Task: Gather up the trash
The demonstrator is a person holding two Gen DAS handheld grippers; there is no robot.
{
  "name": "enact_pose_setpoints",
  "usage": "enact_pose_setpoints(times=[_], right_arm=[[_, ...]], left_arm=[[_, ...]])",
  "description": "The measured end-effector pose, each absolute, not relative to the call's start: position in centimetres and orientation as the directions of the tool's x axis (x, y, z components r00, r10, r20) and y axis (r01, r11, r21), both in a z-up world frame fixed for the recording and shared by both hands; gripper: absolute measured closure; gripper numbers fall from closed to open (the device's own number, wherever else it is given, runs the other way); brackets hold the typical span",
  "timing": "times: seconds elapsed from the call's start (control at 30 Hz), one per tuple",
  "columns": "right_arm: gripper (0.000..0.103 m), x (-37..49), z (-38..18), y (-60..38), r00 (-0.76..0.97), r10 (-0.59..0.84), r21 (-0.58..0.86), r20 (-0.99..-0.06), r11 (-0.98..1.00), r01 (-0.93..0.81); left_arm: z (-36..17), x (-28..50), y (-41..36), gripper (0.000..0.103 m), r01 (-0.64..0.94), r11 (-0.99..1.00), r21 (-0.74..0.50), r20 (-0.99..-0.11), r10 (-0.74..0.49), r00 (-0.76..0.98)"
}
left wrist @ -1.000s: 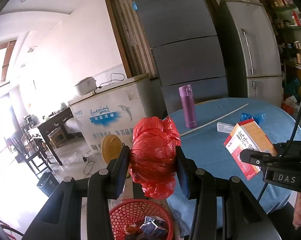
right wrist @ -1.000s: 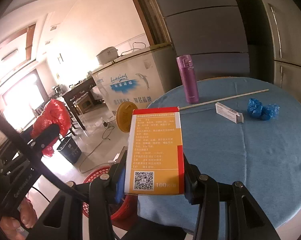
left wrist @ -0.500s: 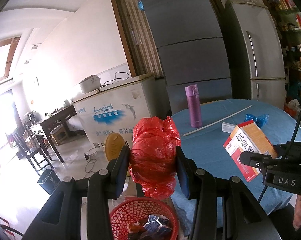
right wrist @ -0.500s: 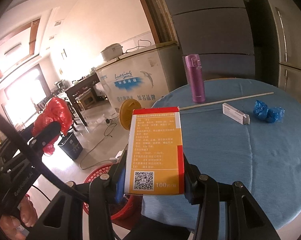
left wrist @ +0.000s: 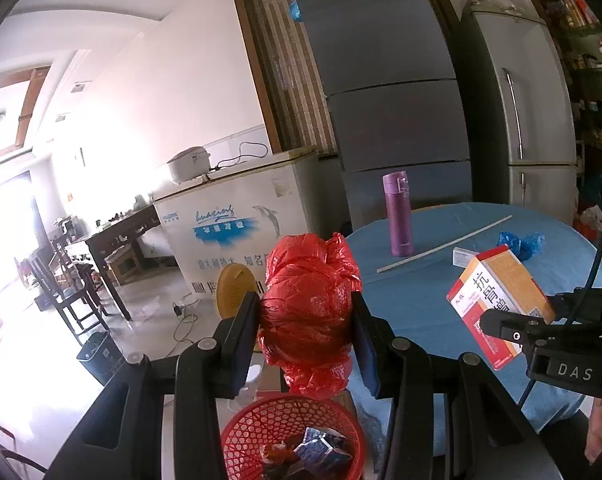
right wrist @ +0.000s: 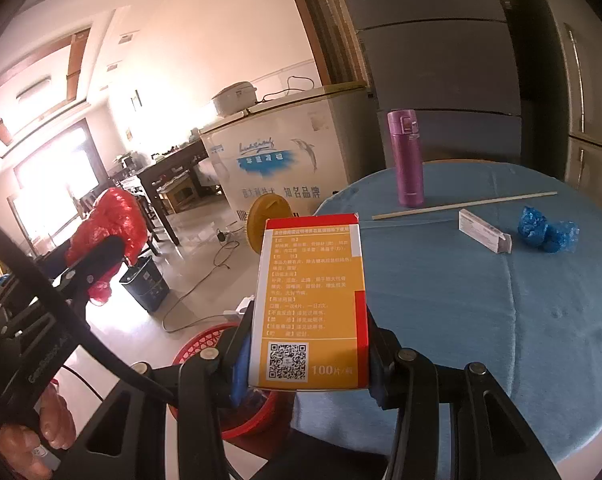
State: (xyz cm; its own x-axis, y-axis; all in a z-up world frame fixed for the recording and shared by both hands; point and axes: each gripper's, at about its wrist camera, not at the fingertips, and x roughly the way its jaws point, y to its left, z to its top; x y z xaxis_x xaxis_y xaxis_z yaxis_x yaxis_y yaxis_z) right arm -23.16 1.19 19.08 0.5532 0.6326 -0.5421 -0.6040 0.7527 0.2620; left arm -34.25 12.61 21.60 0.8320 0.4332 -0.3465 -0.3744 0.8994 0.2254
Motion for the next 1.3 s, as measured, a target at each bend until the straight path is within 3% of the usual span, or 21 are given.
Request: enact_pose_setpoints(times=[1.3], right_arm=[[0.055,-23.2,18.1,4.5,0.486,0.653,0.231,-0.581,0.705,-0.67]], left_arm=[[20.5,-33.7,14.4,0.057,-0.439,0.878,0.191,-0.379,0.478,0.792]])
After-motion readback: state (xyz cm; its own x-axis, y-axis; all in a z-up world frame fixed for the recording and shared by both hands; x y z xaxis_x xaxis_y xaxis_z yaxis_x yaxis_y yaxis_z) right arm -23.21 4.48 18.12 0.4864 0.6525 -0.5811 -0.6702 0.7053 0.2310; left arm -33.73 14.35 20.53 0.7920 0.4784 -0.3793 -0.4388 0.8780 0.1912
